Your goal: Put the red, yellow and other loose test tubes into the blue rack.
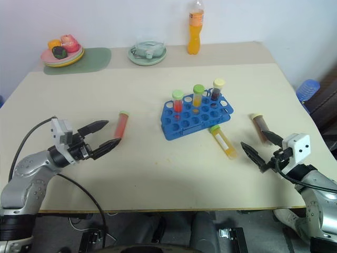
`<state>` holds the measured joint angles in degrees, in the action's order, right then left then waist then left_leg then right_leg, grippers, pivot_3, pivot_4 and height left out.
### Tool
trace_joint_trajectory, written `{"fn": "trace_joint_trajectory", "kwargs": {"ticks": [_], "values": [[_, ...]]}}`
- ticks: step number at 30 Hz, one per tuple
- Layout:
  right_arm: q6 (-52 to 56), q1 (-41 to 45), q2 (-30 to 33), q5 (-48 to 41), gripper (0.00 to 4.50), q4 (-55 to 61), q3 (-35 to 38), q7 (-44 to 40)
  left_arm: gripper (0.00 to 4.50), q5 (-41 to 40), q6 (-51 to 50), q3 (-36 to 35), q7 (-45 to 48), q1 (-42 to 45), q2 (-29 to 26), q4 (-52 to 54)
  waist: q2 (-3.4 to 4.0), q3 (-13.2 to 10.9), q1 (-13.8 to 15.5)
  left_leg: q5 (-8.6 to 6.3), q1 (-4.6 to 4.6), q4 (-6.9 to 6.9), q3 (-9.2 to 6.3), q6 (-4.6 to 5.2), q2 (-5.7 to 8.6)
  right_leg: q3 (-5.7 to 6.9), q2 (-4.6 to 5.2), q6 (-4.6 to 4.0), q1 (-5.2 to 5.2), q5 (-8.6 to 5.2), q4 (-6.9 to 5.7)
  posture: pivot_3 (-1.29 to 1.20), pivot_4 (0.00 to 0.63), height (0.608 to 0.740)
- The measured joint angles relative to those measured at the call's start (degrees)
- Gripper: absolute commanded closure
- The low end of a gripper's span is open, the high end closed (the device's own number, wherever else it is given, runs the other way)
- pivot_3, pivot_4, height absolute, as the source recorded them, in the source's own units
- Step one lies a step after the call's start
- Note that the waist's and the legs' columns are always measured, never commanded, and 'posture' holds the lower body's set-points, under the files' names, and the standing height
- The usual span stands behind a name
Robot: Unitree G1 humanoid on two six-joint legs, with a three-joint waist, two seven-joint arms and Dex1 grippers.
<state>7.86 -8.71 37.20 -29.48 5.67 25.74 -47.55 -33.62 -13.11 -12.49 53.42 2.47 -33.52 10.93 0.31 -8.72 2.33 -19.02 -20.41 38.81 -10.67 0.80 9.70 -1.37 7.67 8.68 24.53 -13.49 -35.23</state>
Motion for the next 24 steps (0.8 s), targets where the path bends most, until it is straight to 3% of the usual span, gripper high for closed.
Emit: {"fn": "trace_joint_trajectory", "kwargs": {"ticks": [21, 24], "values": [[4.51, 1.54, 0.18, 2.13, 0.00, 5.45, -0.05, 4.95, 0.04, 0.52, 1.33, 3.15, 3.62, 2.39, 1.21, -0.25, 0.00, 0.00, 0.01, 0.00, -0.01, 0.00, 0.01, 0.00, 0.00, 0.00, 0.00, 0.00, 0.00, 0.00, 0.02, 0.00, 0.150, 0.740], [11.48, 2.16, 2.96, 2.99, 0.00, 6.38, -0.22, 8.45, 0.04, 1.05, 2.85, 4.84, 6.89, 3.55, 0.85, -1.68, 0.03, -0.02, 0.06, 0.00, -0.03, 0.01, 0.02, 0.00, 0.00, 0.00, 0.01, -0.01, 0.02, 0.00, 0.01, 0.00, 0.150, 0.740]]}}
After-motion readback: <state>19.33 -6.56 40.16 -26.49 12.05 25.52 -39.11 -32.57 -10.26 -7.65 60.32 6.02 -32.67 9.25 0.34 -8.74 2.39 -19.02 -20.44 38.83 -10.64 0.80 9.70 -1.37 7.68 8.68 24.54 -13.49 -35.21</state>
